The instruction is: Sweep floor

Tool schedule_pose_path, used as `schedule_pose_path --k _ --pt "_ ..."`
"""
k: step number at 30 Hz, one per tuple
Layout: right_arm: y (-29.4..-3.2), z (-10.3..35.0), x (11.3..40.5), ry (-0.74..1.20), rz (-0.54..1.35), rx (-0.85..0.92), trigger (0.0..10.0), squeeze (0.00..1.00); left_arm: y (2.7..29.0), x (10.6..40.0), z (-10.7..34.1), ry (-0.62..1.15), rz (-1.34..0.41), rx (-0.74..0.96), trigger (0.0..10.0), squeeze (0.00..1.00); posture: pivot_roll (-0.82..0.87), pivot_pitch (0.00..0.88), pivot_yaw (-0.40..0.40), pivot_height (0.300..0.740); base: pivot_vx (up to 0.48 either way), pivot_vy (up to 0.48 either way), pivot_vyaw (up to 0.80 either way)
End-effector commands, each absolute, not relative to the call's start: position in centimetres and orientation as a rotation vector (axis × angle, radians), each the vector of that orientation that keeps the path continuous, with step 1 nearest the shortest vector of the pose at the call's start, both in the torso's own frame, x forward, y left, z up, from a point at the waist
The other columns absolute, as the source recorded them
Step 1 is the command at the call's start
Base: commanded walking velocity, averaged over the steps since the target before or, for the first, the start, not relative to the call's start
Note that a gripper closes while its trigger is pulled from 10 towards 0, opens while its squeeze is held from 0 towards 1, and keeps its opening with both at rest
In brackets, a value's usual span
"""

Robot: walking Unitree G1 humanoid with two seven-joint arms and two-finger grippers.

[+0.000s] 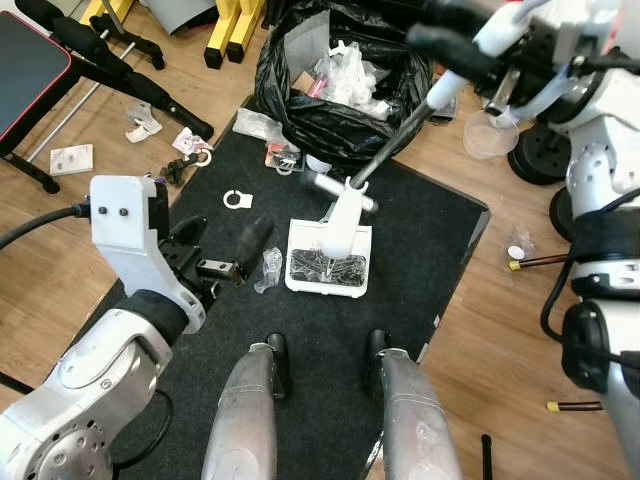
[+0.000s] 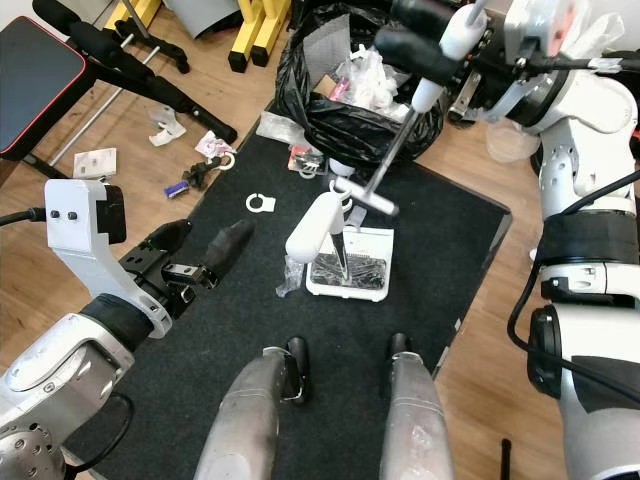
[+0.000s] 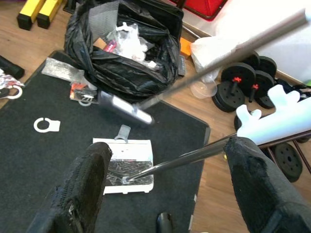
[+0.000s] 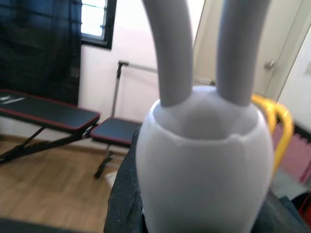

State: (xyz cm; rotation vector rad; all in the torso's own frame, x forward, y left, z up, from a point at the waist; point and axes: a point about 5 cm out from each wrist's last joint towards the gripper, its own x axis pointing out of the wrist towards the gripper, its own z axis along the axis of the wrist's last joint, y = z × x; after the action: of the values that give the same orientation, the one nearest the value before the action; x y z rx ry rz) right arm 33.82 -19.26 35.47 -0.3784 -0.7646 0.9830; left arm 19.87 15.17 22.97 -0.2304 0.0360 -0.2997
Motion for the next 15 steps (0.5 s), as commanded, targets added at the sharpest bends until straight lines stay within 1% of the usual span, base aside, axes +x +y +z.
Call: schedule_pose_path --k 1,5,8,12,15 --pt "-19.0 37.5 32.7 -0.922 0.964 -0.416 10.0 0.0 15.2 19.3 22.9 0.034 -0.29 -0.226 10.0 0.0 0.23 0.423 0.011 0.74 0.0 0.0 0.0" --pt "-18.1 36.9 33.1 -0.923 0.993 -0.393 10.0 0.0 15.2 19.2 23.0 0.033 -0.292 -0.224 10.0 0.0 0.23 0.425 0.011 0.74 0.0 0.0 0.0" --pt "-16.8 34.1 34.2 -0.843 1.034 -0.311 10.0 0.0 15.1 19.1 23.1 0.03 -0.293 -0.222 10.0 0.0 0.24 0.434 0.009 0.74 0.0 0.0 0.0" --pt "-16.4 32.4 34.6 -0.79 1.055 -0.284 10.0 0.0 15.1 19.1 23.2 0.029 -0.294 -0.222 10.0 0.0 0.24 0.437 0.009 0.74 0.0 0.0 0.0" --pt "-16.0 30.6 34.6 -0.709 1.128 -0.281 10.0 0.0 15.1 19.0 23.3 0.028 -0.292 -0.223 10.0 0.0 0.25 0.44 0.008 0.74 0.0 0.0 0.0"
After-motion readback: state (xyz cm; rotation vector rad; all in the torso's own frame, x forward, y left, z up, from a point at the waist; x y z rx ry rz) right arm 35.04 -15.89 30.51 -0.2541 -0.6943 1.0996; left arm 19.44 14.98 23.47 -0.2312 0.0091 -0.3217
